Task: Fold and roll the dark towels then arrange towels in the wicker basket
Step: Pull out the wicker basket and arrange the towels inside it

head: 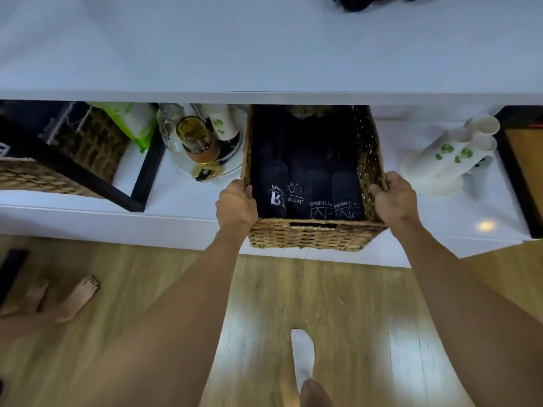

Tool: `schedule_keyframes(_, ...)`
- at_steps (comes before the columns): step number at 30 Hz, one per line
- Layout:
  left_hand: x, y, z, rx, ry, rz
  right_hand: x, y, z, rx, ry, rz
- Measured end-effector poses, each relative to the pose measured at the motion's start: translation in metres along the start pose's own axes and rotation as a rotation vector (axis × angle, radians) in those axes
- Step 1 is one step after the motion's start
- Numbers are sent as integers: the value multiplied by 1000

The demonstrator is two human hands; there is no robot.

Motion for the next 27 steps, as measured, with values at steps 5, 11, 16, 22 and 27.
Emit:
schedule_keyframes(5,40,-21,-59,-32,-52,-55,31,4,-86,-4,11,15)
schedule_keyframes(11,127,-50,-156,-102,-41,-94,84,-10,-221,38,21,8)
schedule_keyframes(16,235,-67,-236,-140,46,-33,117,-32,-328,52,-57,51)
schedule_keyframes(22,357,-73,-295,-161,169,-93,165,-96,-415,170,-167,151)
schedule_keyframes(27,442,-50,-310,-207,271,-150,211,-168,-453,333,-151,214)
Point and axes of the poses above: each hand's wrist, its own z-axis towards the middle knuckle, its own x-axis out of the back of the hand, y = z × x, the point moved 6 cm from there along z, towards the middle knuckle, and after that the axes turned 5 degrees about -x, right-handed, at the moved point
